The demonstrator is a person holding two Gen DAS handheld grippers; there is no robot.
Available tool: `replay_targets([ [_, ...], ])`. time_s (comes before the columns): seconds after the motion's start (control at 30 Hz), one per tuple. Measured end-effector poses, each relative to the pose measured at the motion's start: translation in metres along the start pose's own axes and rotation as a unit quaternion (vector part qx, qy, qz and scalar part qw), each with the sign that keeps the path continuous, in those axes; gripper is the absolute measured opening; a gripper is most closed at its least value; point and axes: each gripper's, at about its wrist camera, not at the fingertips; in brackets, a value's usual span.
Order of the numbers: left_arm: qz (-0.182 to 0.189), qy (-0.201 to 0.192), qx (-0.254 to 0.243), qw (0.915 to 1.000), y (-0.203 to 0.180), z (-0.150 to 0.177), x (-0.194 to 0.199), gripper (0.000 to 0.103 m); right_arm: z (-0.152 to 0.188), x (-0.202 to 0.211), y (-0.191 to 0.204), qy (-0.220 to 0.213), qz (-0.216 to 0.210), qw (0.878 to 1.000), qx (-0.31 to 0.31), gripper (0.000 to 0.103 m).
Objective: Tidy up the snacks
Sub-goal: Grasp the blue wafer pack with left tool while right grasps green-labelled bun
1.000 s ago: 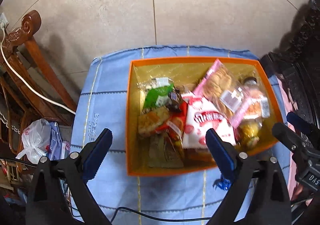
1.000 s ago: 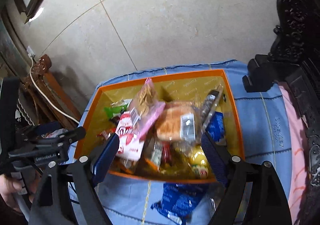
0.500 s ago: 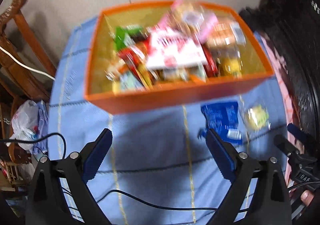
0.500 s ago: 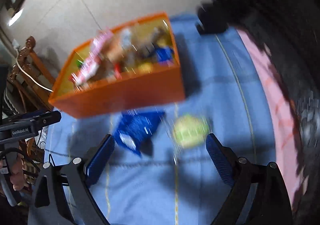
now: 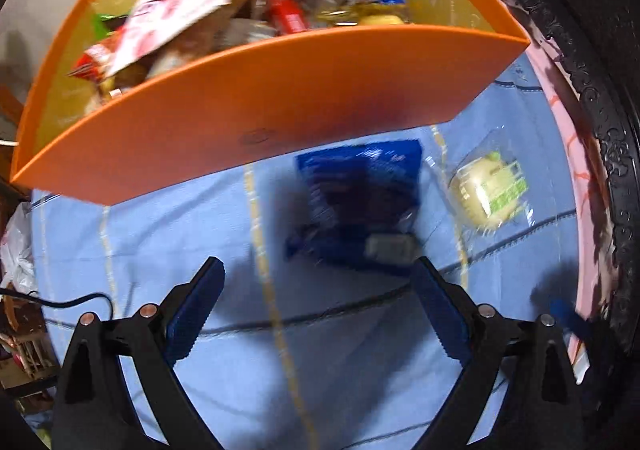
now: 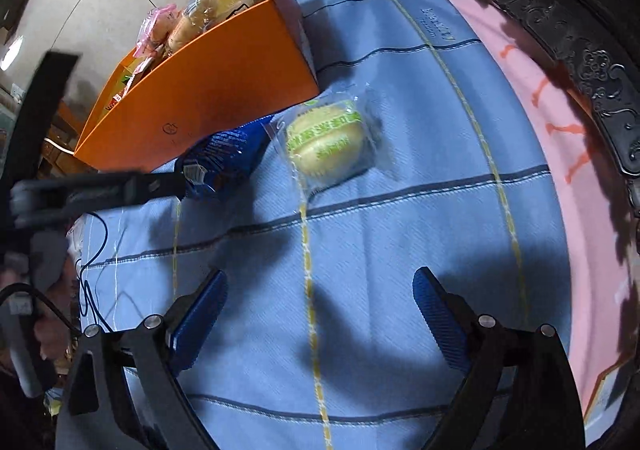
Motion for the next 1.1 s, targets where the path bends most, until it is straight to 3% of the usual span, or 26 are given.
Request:
replay_targets([
  [0.1,0.013,0.005,0.000,0.9999,-0.009,-0.012,-0.012,0.093,0.001,0.003,-0.005,0.002,0.001,1.000,0.002,0.094],
  [0.27,-0.012,0.029,0.004,0.9995,-0.012,-0.027,-0.042,0.093,-0.002,-0.002,-0.012,0.008,0.005,1.000,-0.004,0.094],
  [0.33,0.011,0.030,0.011,0.9994,-0.008,-0.026,-0.049,0.076,-0.004,-0.003,-0.012,0.007,0.008,1.000,0.000,0.094],
  [0.43,0.011,0.001,0.001,0.9999,-0.007,-0.021,-0.043,0.072,-0.010,-0.007,-0.011,0.009,0.009,1.000,0.000,0.094],
  [0.5,0.006,-0.008,-0.014,0.9999,-0.007,-0.014,-0.038,0.062,-0.017,-0.010,-0.008,0.004,0.008,1.000,-0.002,0.094],
  [0.6,0.016,-0.011,-0.009,0.9998,0.001,-0.005,-0.029,0.062,-0.032,-0.019,0.002,-0.006,0.017,1.000,0.013,0.094],
  [0.8,0.001,-0.033,-0.002,0.9994,0.017,0.006,-0.008,0.061,-0.064,-0.043,0.032,-0.025,0.070,0.993,0.091,0.094],
  [1.1,-0.005,-0.031,0.027,0.9991,0.051,0.004,-0.005,0.062,-0.085,-0.087,0.052,-0.009,0.127,0.977,0.169,0.093],
])
Point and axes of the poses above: each gripper's, at about its wrist camera, not at the fingertips, and x roughly against the way its jaws point, y to its left, z to its underside, and after that the axes turned 5 degrees about -x, right-handed
